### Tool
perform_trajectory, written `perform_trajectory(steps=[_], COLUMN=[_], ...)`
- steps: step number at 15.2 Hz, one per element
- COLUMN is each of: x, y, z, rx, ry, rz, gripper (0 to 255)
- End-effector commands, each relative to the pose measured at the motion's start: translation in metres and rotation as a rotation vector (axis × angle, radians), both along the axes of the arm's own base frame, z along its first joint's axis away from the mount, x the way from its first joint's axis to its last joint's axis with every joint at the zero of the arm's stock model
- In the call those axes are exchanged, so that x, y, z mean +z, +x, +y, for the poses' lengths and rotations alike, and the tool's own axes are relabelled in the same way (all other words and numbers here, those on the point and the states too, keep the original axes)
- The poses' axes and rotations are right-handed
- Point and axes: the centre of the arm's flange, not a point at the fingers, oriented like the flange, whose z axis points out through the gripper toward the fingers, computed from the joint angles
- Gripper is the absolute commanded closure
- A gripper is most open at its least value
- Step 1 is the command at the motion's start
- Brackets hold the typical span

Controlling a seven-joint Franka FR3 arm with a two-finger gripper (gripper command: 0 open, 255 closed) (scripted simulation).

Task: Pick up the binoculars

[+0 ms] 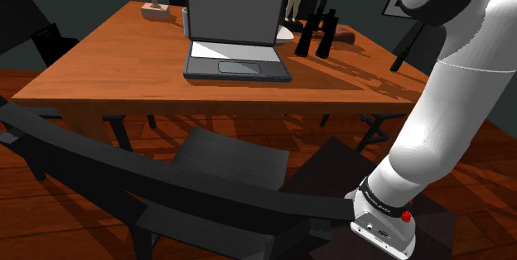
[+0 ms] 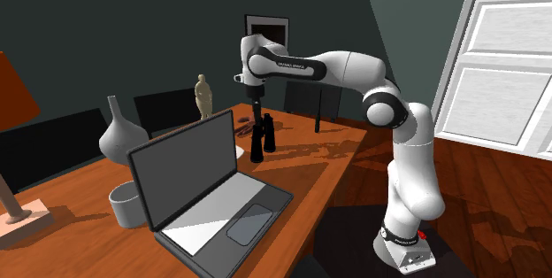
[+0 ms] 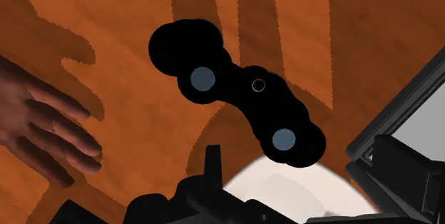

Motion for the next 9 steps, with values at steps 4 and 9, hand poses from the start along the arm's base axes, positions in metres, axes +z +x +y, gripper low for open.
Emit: perform_trajectory(steps=[4,9], x=[-0.0195,-0.0191], y=[-0.0011,-0.0009], z=[0.0000,-0.0002], rx=[0.000,0.000], ry=[0.000,0.000], rz=[0.000,0.000], gripper=[0,255])
